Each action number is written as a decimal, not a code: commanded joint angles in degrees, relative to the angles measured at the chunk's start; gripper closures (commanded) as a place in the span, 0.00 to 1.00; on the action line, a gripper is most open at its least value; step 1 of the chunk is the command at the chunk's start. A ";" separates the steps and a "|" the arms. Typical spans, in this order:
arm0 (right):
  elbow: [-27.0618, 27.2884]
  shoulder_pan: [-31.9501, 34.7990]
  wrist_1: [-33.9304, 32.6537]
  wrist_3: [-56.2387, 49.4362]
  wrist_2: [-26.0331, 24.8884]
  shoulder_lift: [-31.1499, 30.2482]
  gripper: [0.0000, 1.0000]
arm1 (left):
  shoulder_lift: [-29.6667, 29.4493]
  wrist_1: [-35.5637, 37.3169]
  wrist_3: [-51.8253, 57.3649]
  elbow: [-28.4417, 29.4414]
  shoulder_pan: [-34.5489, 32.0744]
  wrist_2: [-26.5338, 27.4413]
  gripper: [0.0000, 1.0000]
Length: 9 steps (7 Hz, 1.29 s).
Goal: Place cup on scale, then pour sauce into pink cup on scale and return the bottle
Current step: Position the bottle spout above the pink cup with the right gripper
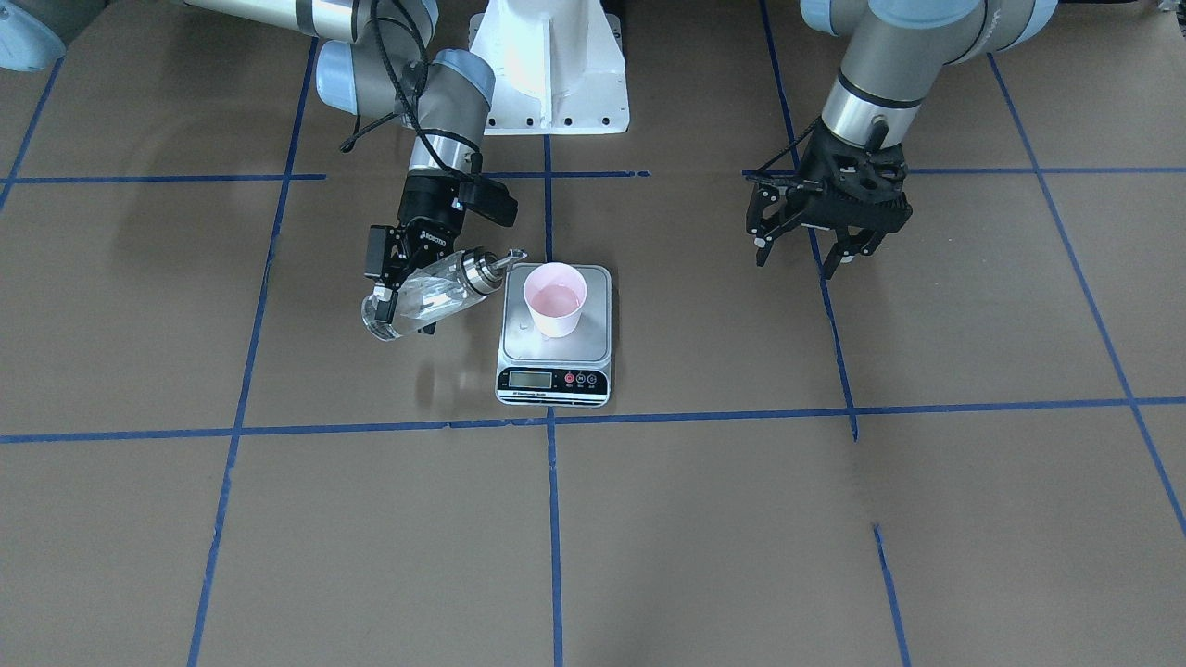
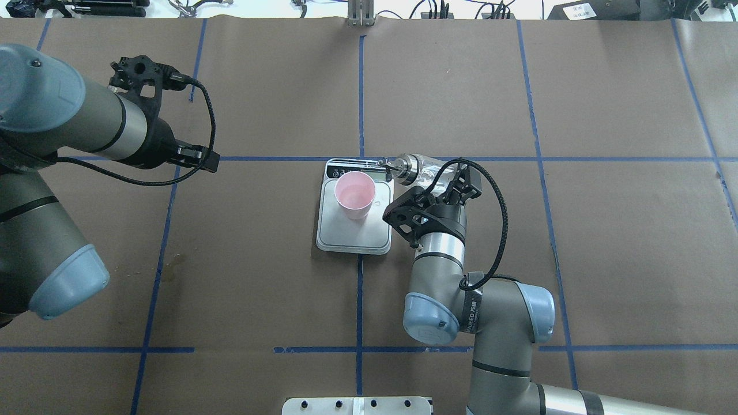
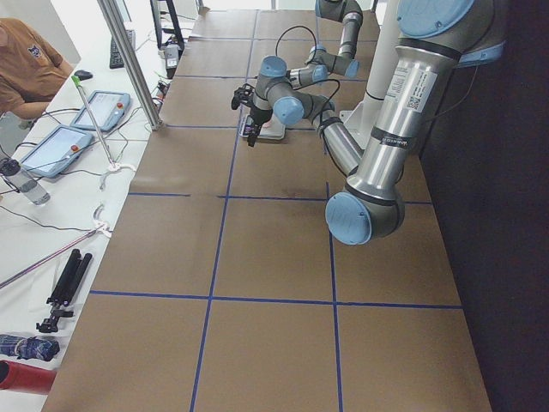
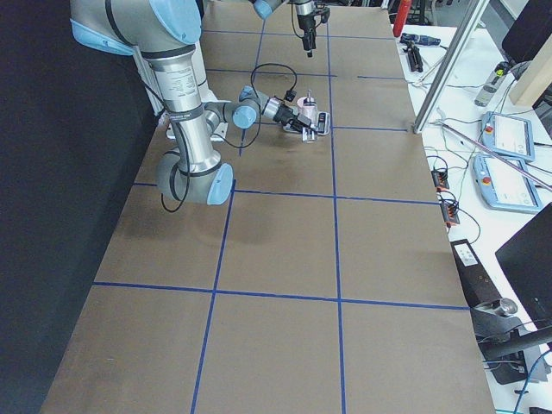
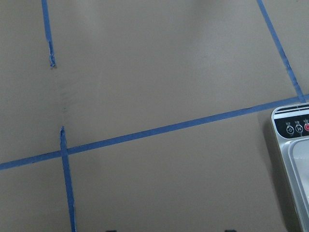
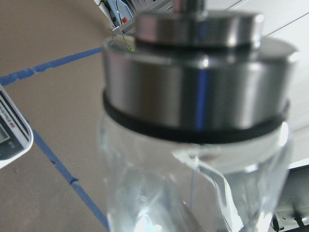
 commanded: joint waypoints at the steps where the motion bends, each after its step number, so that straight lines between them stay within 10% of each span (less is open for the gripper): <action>1: -0.15 -0.13 -3.13 -1.60 -0.59 1.12 1.00 | 0.00 0.00 0.00 0.08 0.00 -0.01 0.20; 9: -0.77 -0.13 -3.76 -11.88 -3.31 1.12 1.00 | 0.00 0.00 0.00 -0.01 0.00 -0.01 0.20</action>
